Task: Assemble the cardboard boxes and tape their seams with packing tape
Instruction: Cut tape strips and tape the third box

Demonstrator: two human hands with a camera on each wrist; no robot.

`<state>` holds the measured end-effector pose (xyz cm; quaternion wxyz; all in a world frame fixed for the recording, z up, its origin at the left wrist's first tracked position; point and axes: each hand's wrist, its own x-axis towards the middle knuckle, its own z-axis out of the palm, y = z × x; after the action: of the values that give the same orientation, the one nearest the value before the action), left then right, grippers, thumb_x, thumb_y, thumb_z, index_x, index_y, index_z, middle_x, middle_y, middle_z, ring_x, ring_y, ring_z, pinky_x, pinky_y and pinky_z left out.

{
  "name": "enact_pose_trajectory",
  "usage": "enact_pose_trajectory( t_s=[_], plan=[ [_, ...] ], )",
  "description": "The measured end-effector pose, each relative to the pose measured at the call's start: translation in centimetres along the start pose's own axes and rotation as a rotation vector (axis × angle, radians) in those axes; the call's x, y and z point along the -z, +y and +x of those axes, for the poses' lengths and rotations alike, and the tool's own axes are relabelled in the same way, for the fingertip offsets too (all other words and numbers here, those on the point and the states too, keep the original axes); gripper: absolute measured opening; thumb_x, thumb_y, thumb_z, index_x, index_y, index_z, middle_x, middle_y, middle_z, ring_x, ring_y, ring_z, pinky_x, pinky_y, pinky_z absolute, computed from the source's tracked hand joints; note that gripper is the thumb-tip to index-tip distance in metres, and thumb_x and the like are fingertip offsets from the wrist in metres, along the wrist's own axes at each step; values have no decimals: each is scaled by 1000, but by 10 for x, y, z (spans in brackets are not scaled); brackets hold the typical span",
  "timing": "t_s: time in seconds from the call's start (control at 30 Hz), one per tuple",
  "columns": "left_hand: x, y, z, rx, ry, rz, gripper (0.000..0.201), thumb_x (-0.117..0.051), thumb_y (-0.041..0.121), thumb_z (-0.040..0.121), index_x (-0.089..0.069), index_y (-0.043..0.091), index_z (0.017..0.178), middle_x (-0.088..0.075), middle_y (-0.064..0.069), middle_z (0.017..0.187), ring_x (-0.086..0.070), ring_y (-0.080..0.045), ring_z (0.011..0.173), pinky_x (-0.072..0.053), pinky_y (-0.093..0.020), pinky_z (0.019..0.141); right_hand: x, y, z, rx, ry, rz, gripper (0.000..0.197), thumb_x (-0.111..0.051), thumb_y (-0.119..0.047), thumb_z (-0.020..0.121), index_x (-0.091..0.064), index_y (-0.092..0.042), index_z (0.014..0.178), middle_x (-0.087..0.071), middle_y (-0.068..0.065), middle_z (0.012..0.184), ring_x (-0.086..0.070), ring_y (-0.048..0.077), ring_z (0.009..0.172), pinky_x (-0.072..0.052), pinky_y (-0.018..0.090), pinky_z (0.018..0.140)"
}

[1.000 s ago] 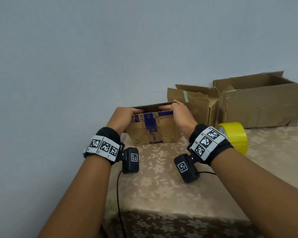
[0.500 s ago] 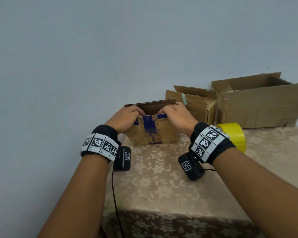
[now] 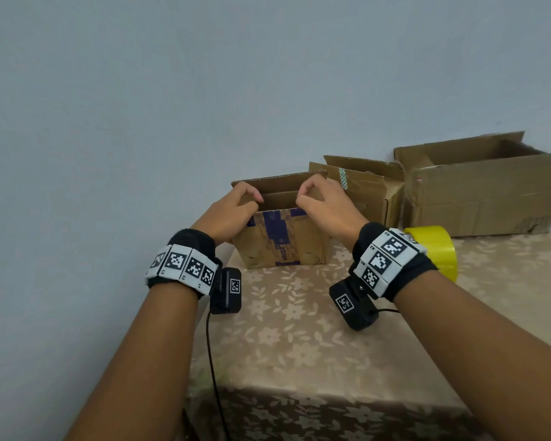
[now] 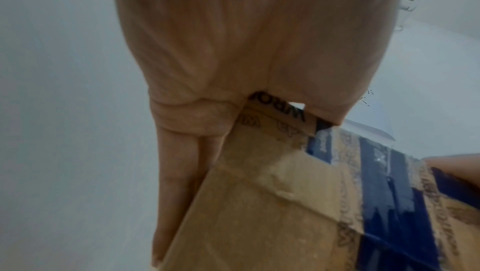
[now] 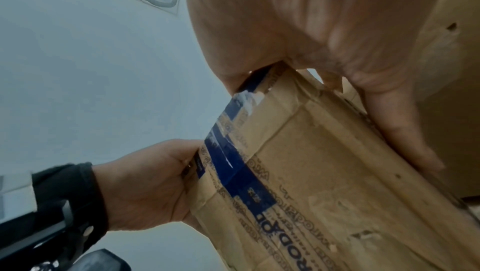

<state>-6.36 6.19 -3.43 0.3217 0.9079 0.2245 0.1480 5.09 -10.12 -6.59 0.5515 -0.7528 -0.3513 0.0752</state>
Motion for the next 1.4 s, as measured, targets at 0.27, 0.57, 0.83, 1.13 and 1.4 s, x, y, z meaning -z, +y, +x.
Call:
enact_pose_trajectory(
  t_s=[0.27, 0.57, 0.83, 1.13, 1.4],
  plan=[
    [0, 0, -1, 5, 37, -103, 23, -39, 31, 109, -49, 43, 126, -54, 6, 135, -63, -23, 111, -61, -43, 74, 5, -4, -5, -23, 77, 100, 22, -49, -10, 98, -43, -26, 112, -54, 6, 122, -57, 23, 95, -45, 32, 68],
    [-11, -3, 3, -6, 366, -223, 38, -27, 23, 106, -54, 41, 124, -67, -2, 114, -67, -27, 101, -60, -55, 85, 2, -7, -11, -175, 294, 275, 54, -48, -16, 100, -27, -28, 149, -42, 5, 149, -50, 26, 126, -46, 46, 106],
    [-28, 1, 13, 110, 446, -353, 32, -35, 30, 106, -48, 39, 134, -65, -6, 123, -65, -26, 109, -56, -54, 95, 4, -16, -22, -308, 456, 565, 107, -63, -20, 74, 4, -58, 149, -32, 14, 159, -55, 35, 130, -51, 53, 104],
    [-34, 11, 15, 132, 510, -330, 39, -33, 18, 108, -47, 30, 142, -61, -9, 132, -62, -30, 115, -53, -53, 101, 13, 2, -13, -451, 524, 658, 145, -77, -38, 50, 21, -38, 157, -27, 4, 165, -42, 33, 144, -45, 58, 110],
    [-45, 16, 17, 127, 499, -401, 38, -32, 17, 107, -46, 34, 138, -61, -10, 132, -63, -31, 115, -54, -56, 98, 39, 19, -15, -405, 511, 390, 99, -72, -44, 84, -11, -40, 162, -19, 5, 161, -23, 33, 145, -34, 50, 114]
  ],
)
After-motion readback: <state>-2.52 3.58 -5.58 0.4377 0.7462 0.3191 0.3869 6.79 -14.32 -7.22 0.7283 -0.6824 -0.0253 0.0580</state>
